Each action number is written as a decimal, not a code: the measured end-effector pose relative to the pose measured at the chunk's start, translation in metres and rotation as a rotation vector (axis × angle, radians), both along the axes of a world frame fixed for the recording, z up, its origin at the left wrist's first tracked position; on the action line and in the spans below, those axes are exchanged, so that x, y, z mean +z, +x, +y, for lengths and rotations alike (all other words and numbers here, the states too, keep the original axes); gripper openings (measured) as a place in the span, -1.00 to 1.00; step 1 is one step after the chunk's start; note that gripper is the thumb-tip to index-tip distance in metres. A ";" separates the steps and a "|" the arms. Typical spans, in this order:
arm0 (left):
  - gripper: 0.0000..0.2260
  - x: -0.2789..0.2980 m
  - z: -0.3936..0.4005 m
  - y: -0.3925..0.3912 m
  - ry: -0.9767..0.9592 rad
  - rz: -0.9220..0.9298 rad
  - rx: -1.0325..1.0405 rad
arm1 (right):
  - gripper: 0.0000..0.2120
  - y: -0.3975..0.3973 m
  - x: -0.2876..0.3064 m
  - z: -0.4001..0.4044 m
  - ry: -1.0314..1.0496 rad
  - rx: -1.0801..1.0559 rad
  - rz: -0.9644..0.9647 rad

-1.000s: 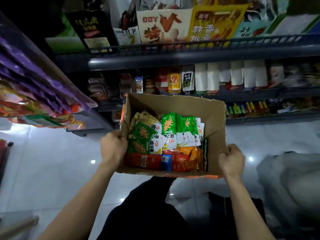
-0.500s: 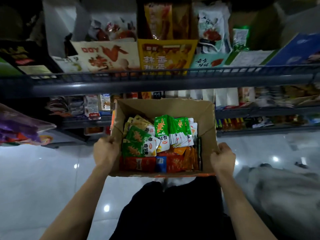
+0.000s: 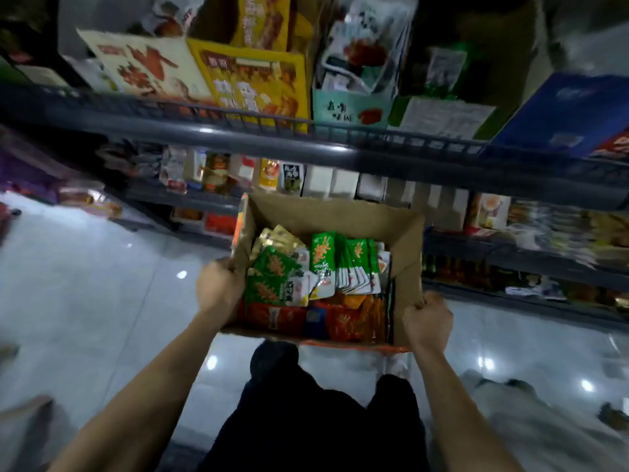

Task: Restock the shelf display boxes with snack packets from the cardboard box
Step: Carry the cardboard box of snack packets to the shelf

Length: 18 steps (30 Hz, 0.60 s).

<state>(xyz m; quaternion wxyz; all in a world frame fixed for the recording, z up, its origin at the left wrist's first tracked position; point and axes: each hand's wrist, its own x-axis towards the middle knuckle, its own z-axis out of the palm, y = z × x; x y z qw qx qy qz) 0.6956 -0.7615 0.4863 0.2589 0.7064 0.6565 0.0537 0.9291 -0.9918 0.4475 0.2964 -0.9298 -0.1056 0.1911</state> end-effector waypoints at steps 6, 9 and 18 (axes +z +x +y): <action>-0.79 -0.015 -0.068 0.043 -0.055 0.067 0.053 | -0.92 0.042 -0.013 -0.067 -0.102 0.012 0.049; -0.77 -0.031 -0.085 0.049 -0.093 0.067 0.070 | -0.94 0.038 -0.018 -0.089 -0.133 -0.071 0.081; -0.81 -0.117 -0.086 0.022 -0.221 0.063 0.058 | -0.97 -0.005 -0.063 -0.108 -0.259 -0.151 0.081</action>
